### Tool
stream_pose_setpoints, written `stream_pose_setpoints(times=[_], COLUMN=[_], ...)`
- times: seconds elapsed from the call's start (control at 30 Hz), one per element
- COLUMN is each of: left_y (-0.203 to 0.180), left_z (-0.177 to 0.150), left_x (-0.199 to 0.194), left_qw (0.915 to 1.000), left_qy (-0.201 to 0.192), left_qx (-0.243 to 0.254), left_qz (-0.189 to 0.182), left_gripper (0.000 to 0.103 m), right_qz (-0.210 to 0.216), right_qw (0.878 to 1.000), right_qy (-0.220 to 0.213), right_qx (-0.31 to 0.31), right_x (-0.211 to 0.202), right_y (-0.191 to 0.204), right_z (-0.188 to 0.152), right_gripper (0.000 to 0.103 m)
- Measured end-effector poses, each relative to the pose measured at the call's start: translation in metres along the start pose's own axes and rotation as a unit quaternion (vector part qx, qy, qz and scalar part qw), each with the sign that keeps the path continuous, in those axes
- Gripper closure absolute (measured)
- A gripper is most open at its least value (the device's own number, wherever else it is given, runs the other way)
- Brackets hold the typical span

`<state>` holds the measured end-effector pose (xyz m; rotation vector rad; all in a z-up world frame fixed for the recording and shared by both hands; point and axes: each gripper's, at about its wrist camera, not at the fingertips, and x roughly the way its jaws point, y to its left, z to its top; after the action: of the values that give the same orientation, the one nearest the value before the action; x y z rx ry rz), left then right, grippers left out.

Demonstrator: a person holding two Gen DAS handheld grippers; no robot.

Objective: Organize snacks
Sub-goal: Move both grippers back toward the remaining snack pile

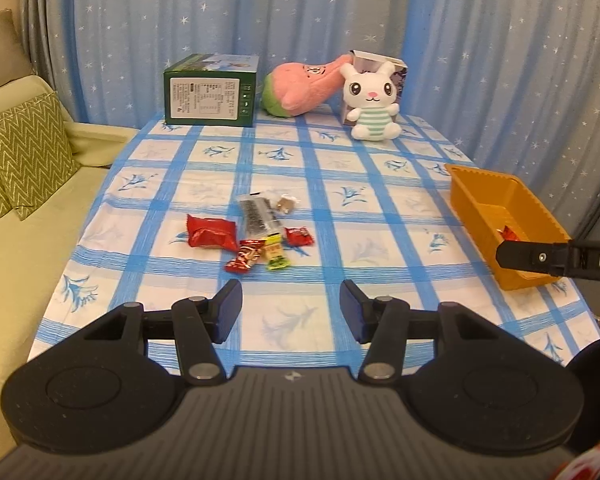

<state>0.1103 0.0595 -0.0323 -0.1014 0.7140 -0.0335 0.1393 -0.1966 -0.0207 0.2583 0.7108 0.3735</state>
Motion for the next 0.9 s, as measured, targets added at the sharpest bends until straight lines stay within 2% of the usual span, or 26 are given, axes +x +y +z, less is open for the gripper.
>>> stream_pose_setpoints(times=[0.43,0.9], left_y=[0.032,0.061], left_z=[0.001,0.015], left_x=[0.032,0.122], left_qw=[0.9997,0.9974], left_qy=[0.025,0.065], left_qx=[-0.001,0.011], left_qz=[0.003,-0.027], left_gripper=[0.054,0.065], right_qz=[0.009,0.002], right_qw=[0.999,0.996], right_qy=[0.022,0.054], right_qx=[-0.040,-0.071], right_x=[0.045,0.132], right_y=[0.023,0.026], right_z=[-0.006,-0.010], right_gripper=[0.048,0.048])
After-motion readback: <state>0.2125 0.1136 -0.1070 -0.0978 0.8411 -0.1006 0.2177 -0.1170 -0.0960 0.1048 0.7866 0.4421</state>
